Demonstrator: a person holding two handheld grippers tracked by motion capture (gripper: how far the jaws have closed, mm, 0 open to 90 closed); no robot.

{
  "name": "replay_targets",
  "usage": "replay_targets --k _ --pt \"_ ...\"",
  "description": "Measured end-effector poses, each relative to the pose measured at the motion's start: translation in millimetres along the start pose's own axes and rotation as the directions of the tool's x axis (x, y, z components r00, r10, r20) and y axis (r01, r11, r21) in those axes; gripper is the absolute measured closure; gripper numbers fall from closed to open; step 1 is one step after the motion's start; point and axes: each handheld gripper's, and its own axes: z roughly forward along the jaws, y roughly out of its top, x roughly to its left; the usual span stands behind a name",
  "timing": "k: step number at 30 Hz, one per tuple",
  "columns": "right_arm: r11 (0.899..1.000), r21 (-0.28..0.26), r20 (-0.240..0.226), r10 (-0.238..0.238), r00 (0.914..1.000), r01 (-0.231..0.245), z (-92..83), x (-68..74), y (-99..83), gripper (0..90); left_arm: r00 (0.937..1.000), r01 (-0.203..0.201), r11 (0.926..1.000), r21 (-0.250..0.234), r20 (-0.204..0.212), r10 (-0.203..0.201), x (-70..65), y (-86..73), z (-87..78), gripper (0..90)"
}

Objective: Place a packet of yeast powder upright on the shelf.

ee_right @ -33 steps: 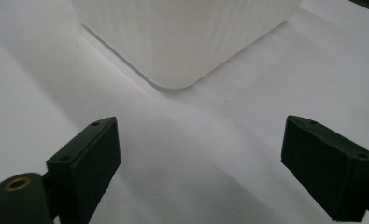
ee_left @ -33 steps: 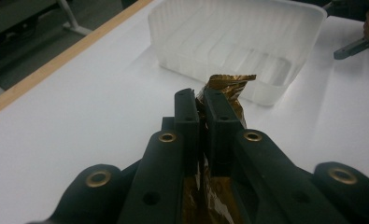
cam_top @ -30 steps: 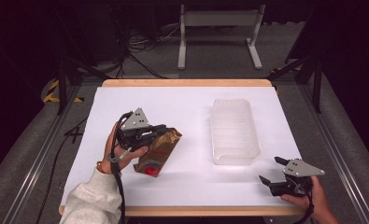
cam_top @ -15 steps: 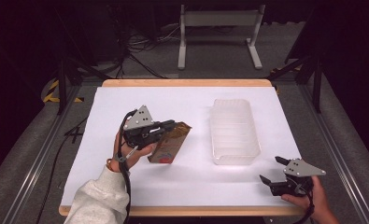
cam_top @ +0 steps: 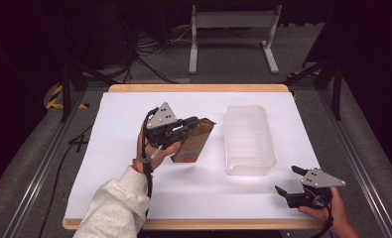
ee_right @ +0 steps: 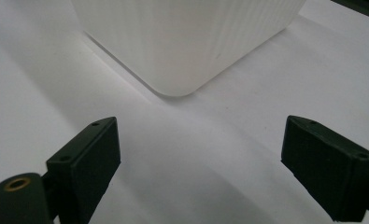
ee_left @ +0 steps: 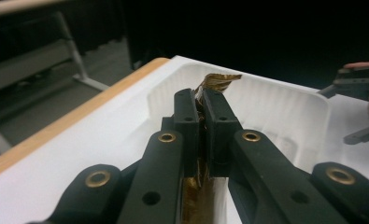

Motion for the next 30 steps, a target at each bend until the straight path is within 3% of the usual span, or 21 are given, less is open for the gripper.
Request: replay_targets --k 1,3,5,11,21,30 --pt "1.000 0.001 -0.004 -0.004 1.0000 0.004 0.4 0.1 0.0 12.3 0.9999 -0.004 1.0000 -0.005 -0.014 0.004 1.1 1.9 3.0 85.5" --pt "1.000 0.002 -0.003 -0.004 1.0000 0.004 0.2 0.0 -0.3 12.3 1.0000 -0.007 1.0000 0.001 -0.005 0.007 2.8 5.8 7.6 85.5" --pt "1.000 0.001 -0.006 0.002 1.0000 -0.002 -0.2 -0.9 -0.7 12.3 0.9989 -0.029 0.9994 0.019 -0.035 0.029 2.4 10.4 13.4 85.5" --pt "1.000 -0.001 -0.017 -0.001 0.9999 0.001 0.4 -0.1 -0.2 12.3 0.9991 -0.039 0.9991 0.013 -0.016 0.040 1.9 23.2 26.7 85.4" --pt "1.000 -0.017 -0.020 0.013 0.9997 -0.013 -1.4 -1.8 -0.9 11.9 0.9981 -0.044 0.9979 -0.048 0.041 0.046 -6.3 49.6 44.5 85.4" --pt "1.000 -0.021 -0.017 0.012 0.9998 -0.012 -2.6 -2.7 -1.9 11.5 0.9933 -0.044 0.9958 -0.080 0.103 0.052 -18.3 62.3 62.6 85.4"
